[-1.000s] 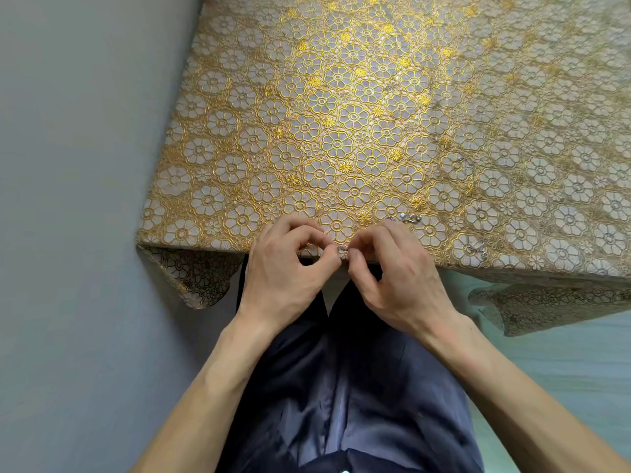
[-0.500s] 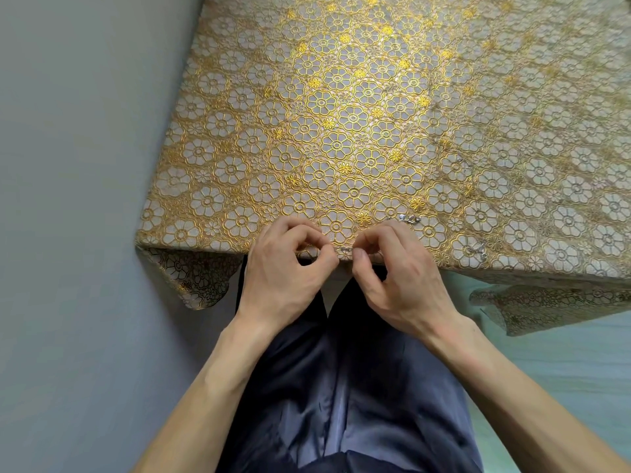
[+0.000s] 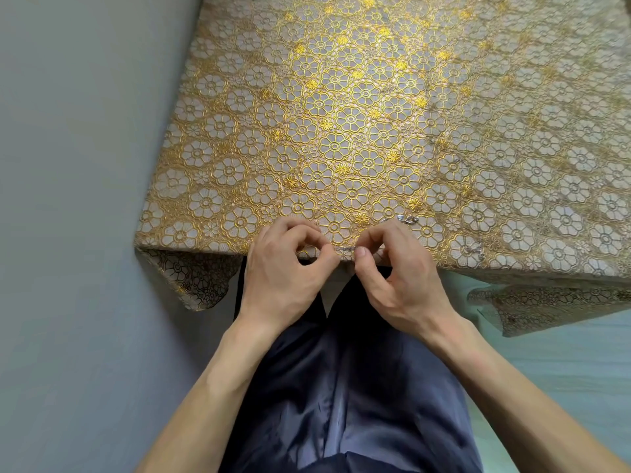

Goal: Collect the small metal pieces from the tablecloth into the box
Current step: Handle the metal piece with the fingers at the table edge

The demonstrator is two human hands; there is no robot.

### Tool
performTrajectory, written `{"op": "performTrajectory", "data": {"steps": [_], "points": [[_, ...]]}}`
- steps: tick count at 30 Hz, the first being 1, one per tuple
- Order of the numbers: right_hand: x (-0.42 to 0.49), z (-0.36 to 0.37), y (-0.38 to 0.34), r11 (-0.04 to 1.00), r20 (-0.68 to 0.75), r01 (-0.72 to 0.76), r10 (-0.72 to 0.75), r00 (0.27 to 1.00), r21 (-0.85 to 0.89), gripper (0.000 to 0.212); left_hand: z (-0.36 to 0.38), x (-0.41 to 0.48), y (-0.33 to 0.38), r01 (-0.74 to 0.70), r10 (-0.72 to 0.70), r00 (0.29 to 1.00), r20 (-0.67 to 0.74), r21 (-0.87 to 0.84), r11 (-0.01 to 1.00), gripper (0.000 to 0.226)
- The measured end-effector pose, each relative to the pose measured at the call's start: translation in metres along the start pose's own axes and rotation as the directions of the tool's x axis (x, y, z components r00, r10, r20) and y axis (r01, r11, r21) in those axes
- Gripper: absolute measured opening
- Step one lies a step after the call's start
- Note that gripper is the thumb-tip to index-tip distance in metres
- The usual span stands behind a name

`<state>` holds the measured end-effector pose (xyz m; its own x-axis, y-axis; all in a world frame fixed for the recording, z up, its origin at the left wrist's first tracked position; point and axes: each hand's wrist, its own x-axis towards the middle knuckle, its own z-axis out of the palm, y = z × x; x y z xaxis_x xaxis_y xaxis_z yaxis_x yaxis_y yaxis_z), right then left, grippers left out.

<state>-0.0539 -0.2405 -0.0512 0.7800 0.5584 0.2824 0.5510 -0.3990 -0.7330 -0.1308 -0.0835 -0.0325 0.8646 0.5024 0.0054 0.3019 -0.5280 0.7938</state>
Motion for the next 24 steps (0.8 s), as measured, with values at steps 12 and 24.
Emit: {"op": "performTrajectory", "data": {"steps": [12, 24], "points": [[0.0, -0.0011, -0.0022, 1.0, 0.025, 0.003, -0.003, 1.0, 0.016, 0.016, -0.0033, -0.0025, 0.0014, -0.062, 0.064, 0.996, 0.055, -0.028, 0.998, 0.015], [-0.0002, -0.003, -0.0021, 0.998, 0.057, 0.023, -0.026, 0.998, 0.052, 0.016, -0.0036, -0.0037, 0.0032, -0.058, 0.058, 0.995, 0.077, -0.002, 0.998, 0.027]]}}
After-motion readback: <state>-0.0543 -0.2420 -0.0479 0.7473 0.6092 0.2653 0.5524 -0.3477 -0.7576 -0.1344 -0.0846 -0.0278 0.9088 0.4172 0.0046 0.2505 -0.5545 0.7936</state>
